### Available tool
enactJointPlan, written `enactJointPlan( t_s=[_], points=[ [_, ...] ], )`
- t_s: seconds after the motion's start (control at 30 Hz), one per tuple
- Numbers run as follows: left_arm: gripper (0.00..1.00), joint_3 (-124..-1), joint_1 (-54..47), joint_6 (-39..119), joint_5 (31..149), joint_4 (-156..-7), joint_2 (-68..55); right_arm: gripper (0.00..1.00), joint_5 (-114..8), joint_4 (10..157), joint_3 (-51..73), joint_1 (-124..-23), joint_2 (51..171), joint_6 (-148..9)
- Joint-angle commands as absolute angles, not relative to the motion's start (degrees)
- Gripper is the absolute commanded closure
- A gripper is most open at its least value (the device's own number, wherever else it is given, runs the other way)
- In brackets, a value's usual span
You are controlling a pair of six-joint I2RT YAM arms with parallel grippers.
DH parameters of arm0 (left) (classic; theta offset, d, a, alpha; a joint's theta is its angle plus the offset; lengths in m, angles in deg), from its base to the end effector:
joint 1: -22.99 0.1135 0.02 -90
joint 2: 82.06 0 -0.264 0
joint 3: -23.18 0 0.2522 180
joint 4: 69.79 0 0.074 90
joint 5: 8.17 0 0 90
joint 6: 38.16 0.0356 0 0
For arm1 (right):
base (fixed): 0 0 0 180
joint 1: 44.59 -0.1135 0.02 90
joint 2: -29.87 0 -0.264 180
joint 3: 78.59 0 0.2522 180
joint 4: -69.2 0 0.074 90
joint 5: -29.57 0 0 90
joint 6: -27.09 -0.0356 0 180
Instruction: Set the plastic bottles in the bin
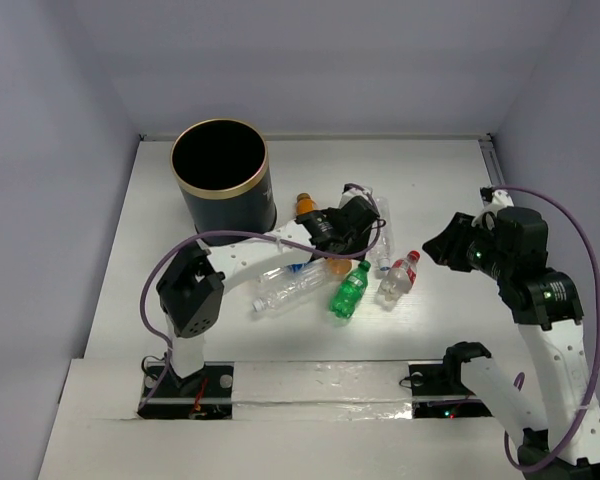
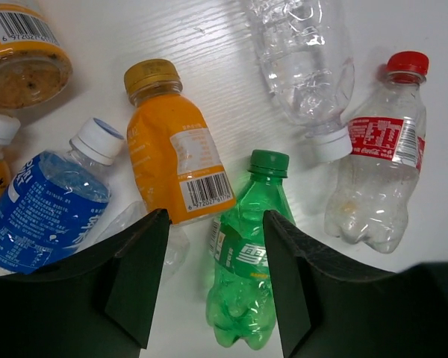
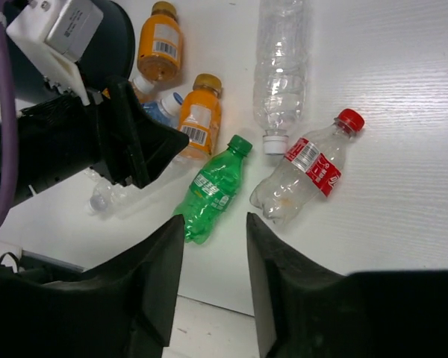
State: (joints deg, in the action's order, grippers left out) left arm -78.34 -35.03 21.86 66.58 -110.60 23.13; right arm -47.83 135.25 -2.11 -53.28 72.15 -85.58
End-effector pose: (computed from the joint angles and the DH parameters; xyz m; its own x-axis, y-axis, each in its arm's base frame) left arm 0.2294 -0.3497 0.2762 -0.6807 0.1799 -0.7101 0.4373 0.8775 -0.1969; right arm 0.1230 0.0267 0.3755 -0.6088 0.2875 -0.7394 -0.1040 0.8951 0.4336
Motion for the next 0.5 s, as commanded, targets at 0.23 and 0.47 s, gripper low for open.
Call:
enactJointPlan(
  t_s=[0.23, 0.47],
  points=[
    [0.43, -84.44, -34.14, 22.83, 63.10, -112.55, 28.49, 0.38, -44.35, 132.00, -3.57, -53.03, 71.18, -84.53],
    [0.41, -86.82, -33.61, 24.59, 62.49, -113.52, 33.16, 0.33, -43.29, 132.26, -4.44, -53.03, 69.95, -84.44]
  ],
)
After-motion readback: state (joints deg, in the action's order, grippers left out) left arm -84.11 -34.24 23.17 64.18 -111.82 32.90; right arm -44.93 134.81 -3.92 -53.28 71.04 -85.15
